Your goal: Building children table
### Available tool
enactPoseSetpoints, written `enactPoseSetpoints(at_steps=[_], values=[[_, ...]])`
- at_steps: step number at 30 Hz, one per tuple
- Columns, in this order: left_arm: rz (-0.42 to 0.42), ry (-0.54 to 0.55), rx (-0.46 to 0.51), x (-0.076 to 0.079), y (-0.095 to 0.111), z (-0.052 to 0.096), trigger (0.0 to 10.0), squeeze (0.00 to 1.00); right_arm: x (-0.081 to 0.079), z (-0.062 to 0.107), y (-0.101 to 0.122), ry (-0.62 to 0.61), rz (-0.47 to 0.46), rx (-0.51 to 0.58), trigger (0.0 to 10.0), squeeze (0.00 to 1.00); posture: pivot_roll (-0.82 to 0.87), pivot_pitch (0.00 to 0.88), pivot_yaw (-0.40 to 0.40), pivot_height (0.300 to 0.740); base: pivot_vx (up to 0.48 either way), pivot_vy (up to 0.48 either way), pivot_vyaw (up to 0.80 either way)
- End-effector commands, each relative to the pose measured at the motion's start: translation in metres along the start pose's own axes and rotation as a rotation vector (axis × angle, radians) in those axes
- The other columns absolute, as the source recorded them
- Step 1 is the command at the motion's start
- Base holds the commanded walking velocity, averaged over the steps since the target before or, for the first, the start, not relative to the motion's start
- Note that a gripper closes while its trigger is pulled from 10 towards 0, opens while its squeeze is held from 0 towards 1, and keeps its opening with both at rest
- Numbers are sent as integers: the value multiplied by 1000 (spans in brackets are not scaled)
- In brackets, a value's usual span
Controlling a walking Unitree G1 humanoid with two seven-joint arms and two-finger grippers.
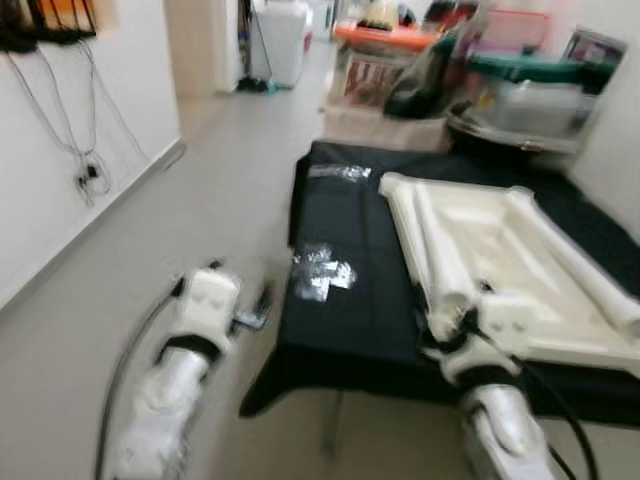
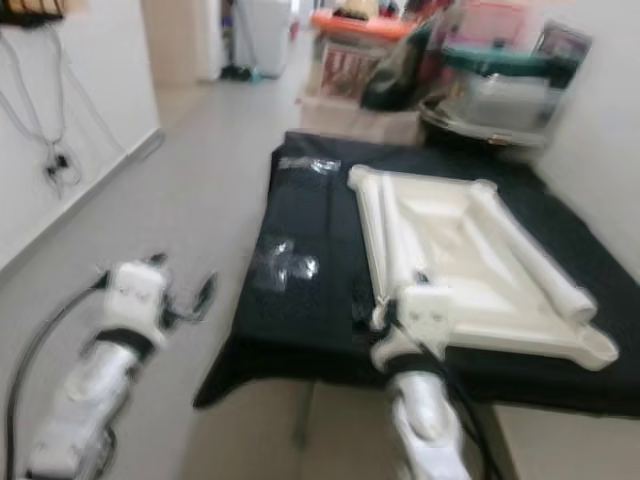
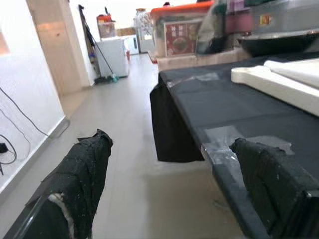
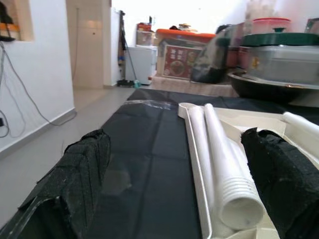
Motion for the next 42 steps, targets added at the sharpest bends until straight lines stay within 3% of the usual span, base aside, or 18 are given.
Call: enactPoseSetpoints(at_steps=[1,31,42], values=[[-4,-38,-9,9,-2,-1,10000,0,8,3,-4,-32,18,-15,10000,0,136,0,-131,740,0,-458,0],[5,-31,-3,11,-1,-1,10000,0,14,3,-6,-45,26,-20,10000,0,128,0,-132,740,0,-457,0],[24,-26,3,10,0,-1,10000,0,15,3,-6,-47,30,-26,10000,0,126,0,-131,740,0,-61,0]])
Point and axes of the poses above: a point about 5 cm out from each wrist's last joint towards the gripper, its own z axis pointing back from the gripper into the wrist, its own y axis along the axis of the wrist's last joint, x = y × z, the point moved 2 cm from there along -z, pointing out of the wrist towards the gripper, and after that the axes turned 5 degrees about z, right-handed, at the moved point
